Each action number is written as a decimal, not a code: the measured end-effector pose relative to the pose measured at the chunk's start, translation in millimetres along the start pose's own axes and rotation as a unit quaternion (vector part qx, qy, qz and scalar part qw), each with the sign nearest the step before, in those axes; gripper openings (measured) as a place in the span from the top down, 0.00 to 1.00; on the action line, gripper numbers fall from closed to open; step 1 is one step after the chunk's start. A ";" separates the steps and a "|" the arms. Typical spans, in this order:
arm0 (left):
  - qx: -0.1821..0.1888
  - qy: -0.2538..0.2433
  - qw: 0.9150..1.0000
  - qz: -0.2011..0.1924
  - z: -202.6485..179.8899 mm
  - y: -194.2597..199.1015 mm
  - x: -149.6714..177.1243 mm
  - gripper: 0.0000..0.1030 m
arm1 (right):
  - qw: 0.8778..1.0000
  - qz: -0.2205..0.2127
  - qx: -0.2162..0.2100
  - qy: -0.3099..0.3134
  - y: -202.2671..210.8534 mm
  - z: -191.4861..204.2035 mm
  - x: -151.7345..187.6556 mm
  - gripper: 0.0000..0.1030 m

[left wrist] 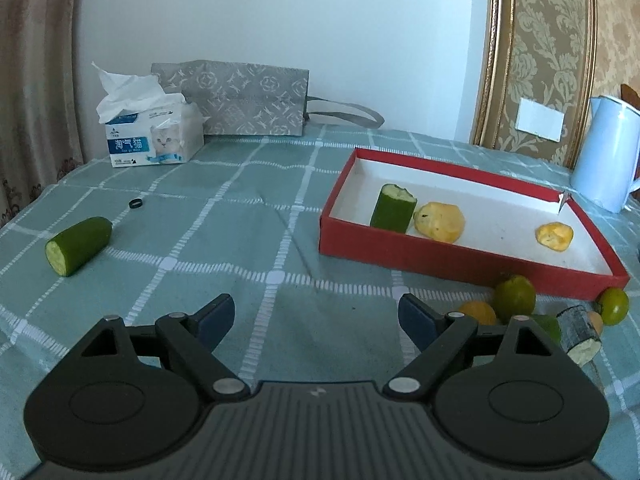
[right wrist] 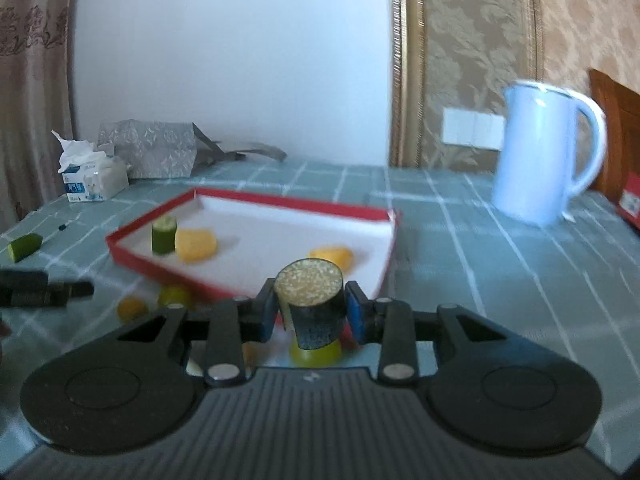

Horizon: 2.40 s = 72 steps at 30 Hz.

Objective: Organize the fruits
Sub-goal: 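Lower the sugarcane piece with the right gripper into the red box and open, then lower the left gripper onto the small brown round fruit and close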

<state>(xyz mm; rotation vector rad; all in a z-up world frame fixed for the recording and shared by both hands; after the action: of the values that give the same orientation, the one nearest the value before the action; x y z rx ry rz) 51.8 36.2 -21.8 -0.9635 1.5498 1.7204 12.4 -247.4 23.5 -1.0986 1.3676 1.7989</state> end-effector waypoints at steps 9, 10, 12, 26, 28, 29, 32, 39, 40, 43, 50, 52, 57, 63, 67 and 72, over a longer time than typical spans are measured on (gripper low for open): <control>0.001 -0.013 1.000 0.000 -4.6 -1.1 0.5 0.13 | 0.998 0.063 -0.020 -0.005 -107.9 1.8 -26.0 0.68; 0.003 -0.015 1.000 0.000 -5.3 -1.2 0.5 0.13 | 0.997 0.072 -0.021 -0.010 -116.8 1.4 -24.9 0.67; 0.006 -0.017 1.000 0.000 -6.6 -1.2 0.5 0.13 | 0.995 0.093 -0.022 -0.017 -130.8 0.8 -21.8 0.67; 0.012 -0.025 0.999 -0.025 -8.4 8.9 1.6 0.13 | 0.994 -0.036 0.073 0.074 -16.1 26.2 16.9 0.00; 0.026 -0.029 0.998 -0.040 -10.8 15.0 2.0 0.13 | 0.981 -0.075 0.143 0.109 3.2 31.3 33.3 0.00; 0.032 -0.035 0.998 -0.051 -13.3 18.7 2.2 0.13 | 0.975 -0.083 0.167 0.123 8.6 32.5 37.4 0.00; 0.046 -0.064 0.994 -0.081 -24.2 29.5 5.6 0.13 | 0.966 -0.108 0.198 0.126 21.4 29.2 42.8 0.00; 0.051 -0.139 0.983 -0.104 -54.9 34.8 14.1 0.13 | 0.973 -0.060 0.198 0.107 6.2 18.3 41.3 0.00; 0.057 -0.139 0.983 -0.101 -55.4 34.1 14.0 0.13 | 0.972 -0.059 0.202 0.107 5.4 17.5 41.4 0.00; 0.068 -0.132 0.985 -0.085 -54.3 28.8 12.5 0.13 | 0.973 -0.067 0.197 0.097 8.9 17.3 39.2 0.00; 0.088 -0.143 0.984 -0.052 -60.3 14.9 9.6 0.13 | 0.974 -0.067 0.195 0.089 12.3 15.7 40.1 0.00; 0.082 -0.143 0.985 -0.048 -60.6 11.3 8.3 0.13 | 0.975 -0.068 0.194 0.089 12.2 16.3 39.8 0.00; 0.085 -0.155 0.984 -0.015 -66.1 -3.7 4.7 0.13 | 0.974 -0.066 0.195 0.091 11.9 17.1 40.3 0.00; 0.091 -0.154 0.984 -0.005 -65.6 -8.0 4.4 0.16 | 0.975 -0.059 0.193 0.090 9.9 16.3 39.9 0.00; 0.103 -0.158 0.982 -0.011 -67.6 -4.6 5.7 0.37 | 0.975 -0.054 0.195 0.095 8.5 17.1 39.9 0.00; 0.120 -0.166 0.979 -0.015 -70.9 -1.3 6.5 0.61 | 0.975 -0.052 0.195 0.094 7.8 17.6 40.6 0.00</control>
<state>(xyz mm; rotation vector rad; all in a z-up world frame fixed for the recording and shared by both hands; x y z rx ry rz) 57.1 -34.2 -31.0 -0.5437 1.4690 1.5368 -17.3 -232.9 -6.9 -1.1185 1.6559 1.3031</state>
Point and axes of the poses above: each gripper's, at about its wrist camera, not at the fingertips, and y roughly against the way its jaws point, z to its left, x to its underside, the point moved 1 cm from there along -y, roughly the way its jaws point, and after that the axes turned 10 degrees about -x, right-handed, at the moved point
